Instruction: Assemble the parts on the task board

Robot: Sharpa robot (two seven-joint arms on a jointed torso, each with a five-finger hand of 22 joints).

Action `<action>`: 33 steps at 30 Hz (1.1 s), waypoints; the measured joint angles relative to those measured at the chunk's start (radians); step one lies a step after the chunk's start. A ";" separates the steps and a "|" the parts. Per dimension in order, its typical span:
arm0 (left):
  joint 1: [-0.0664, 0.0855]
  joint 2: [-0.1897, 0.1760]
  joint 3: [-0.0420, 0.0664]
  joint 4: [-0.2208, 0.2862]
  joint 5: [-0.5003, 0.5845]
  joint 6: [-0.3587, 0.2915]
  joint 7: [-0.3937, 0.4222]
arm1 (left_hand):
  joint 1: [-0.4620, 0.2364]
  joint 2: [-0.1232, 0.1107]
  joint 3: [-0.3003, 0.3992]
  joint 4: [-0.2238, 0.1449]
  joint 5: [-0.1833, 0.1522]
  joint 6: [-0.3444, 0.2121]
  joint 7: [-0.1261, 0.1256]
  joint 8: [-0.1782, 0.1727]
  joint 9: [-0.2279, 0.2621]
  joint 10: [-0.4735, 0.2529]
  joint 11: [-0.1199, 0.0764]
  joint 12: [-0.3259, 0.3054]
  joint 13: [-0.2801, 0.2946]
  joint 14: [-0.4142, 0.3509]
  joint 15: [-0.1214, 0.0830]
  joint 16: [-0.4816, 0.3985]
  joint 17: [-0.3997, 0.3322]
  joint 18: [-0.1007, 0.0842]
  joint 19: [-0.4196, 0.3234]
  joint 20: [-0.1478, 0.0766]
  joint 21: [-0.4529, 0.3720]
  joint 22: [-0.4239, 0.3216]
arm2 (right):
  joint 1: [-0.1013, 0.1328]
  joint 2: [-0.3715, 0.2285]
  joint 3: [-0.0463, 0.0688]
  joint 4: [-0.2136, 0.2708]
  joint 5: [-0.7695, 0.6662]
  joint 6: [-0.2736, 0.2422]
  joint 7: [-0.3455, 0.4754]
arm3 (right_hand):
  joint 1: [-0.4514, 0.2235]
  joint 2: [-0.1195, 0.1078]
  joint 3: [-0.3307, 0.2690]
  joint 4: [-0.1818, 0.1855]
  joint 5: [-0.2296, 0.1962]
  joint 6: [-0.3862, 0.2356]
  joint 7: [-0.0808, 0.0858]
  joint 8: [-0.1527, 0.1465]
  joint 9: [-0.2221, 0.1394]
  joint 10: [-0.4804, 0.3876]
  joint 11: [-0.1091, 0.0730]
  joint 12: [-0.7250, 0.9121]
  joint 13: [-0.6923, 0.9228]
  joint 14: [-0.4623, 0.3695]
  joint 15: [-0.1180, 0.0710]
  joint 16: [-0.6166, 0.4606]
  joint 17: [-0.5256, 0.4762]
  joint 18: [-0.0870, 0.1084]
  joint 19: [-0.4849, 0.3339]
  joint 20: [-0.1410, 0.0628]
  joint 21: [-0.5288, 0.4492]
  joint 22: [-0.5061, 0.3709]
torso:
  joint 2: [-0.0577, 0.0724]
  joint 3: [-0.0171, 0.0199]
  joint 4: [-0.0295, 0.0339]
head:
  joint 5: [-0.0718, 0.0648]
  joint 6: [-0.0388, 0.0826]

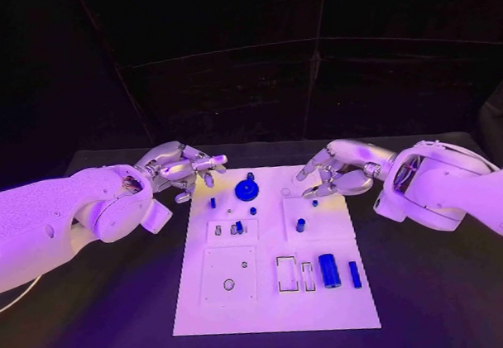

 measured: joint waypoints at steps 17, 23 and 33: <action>0.053 0.179 -0.021 -0.074 -0.535 0.247 -0.541 | -0.066 -0.011 -0.133 0.168 -0.005 -0.069 -0.059 0.321 0.285 0.064 -0.052 0.671 0.648 0.000 -0.036 0.065 0.000 -0.037 0.037 -0.027 0.222 0.331 | 0.030 -0.015 0.023 -0.087 0.196 0.042 0.033 | 0.004 0.004 -0.003 -0.003 0.008 0.004 -0.004 0.004 0.001 0.000 0.000 0.000 -0.003 0.000 0.000 -0.013 -0.015 0.016 -0.010 -0.003 -0.010 -0.017 | -0.022 0.0146 -0.0001 | 0.007 -0.019; 0.057 0.229 -0.038 -0.098 -0.565 0.249 -0.614 | -0.066 -0.011 -0.147 0.187 -0.005 -0.088 -0.060 0.355 0.324 0.064 -0.052 0.687 0.671 0.000 -0.036 0.065 0.000 -0.037 0.041 -0.030 0.233 0.355 | 0.030 -0.004 0.023 -0.097 0.206 0.039 0.033 | 0.004 0.004 -0.006 -0.006 0.008 0.004 -0.004 0.004 0.001 0.000 0.000 -0.004 -0.004 0.000 0.000 -0.018 -0.021 0.016 -0.010 -0.003 -0.011 -0.024 | -0.023 0.0153 0.0000 | 0.007 -0.023; 0.060 0.285 -0.062 -0.126 -0.564 0.271 -0.671 | -0.066 -0.011 -0.148 0.194 -0.005 -0.096 -0.060 0.362 0.339 0.063 -0.051 0.687 0.671 0.000 -0.036 0.065 0.000 -0.037 0.041 -0.030 0.233 0.358 | 0.031 0.010 0.023 -0.111 0.210 0.031 0.029 | 0.004 0.004 -0.013 -0.004 0.020 0.004 -0.004 0.004 0.001 0.000 0.000 -0.009 -0.010 0.000 0.000 -0.030 -0.032 0.016 -0.018 -0.003 -0.020 -0.036 | -0.023 0.0146 0.0000 | 0.010 -0.030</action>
